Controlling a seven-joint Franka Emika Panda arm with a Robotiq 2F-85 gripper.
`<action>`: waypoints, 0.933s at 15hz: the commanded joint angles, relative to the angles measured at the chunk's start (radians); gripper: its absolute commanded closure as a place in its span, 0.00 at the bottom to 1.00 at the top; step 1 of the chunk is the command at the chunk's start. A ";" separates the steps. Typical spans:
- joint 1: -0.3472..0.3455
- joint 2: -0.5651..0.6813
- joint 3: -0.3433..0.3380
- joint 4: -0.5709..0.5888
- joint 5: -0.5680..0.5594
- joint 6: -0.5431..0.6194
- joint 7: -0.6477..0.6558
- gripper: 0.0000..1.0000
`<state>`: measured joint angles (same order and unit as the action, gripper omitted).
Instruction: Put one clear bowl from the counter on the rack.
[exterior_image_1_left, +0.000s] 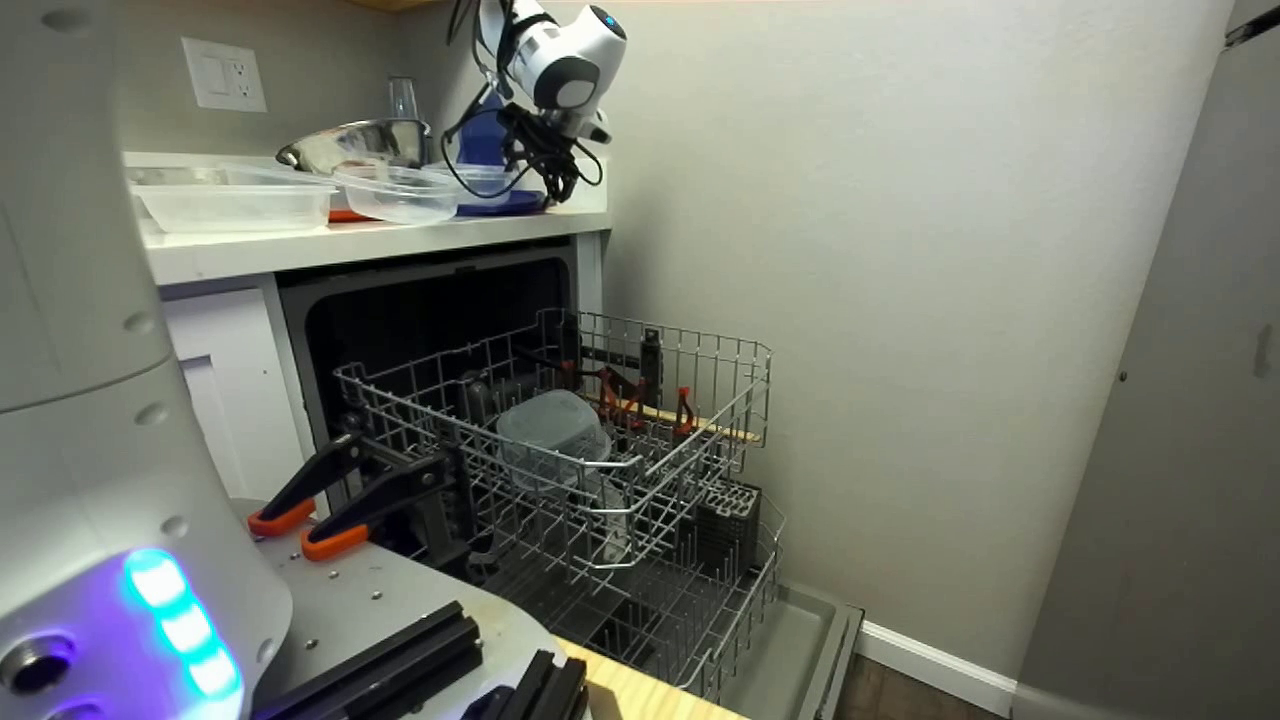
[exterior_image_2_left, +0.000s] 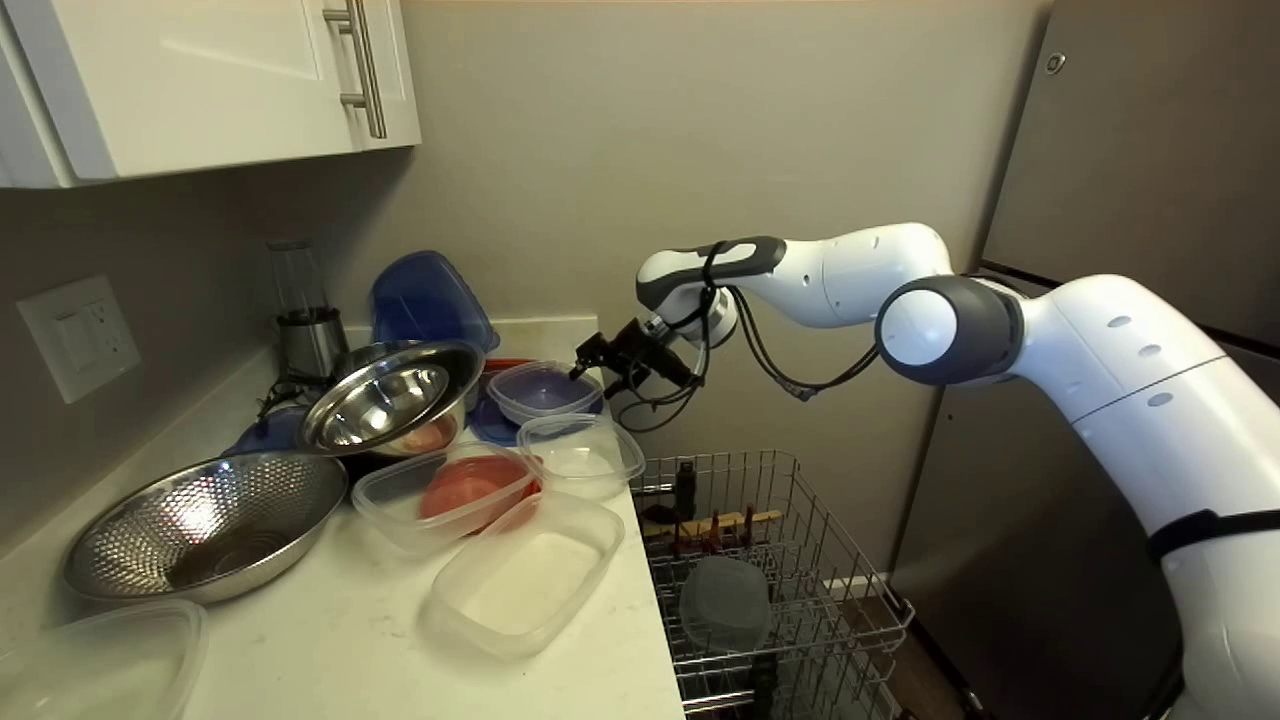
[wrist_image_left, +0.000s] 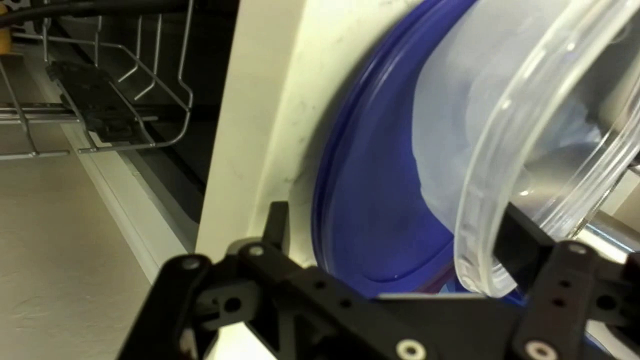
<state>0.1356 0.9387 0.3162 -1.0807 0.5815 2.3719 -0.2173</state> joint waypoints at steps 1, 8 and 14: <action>0.001 0.016 0.002 0.045 -0.052 -0.082 0.039 0.00; 0.063 -0.004 -0.059 0.110 -0.187 -0.215 0.065 0.40; 0.095 -0.004 -0.105 0.164 -0.220 -0.258 0.068 0.80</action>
<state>0.2158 0.9436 0.2373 -0.9387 0.3945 2.1532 -0.1857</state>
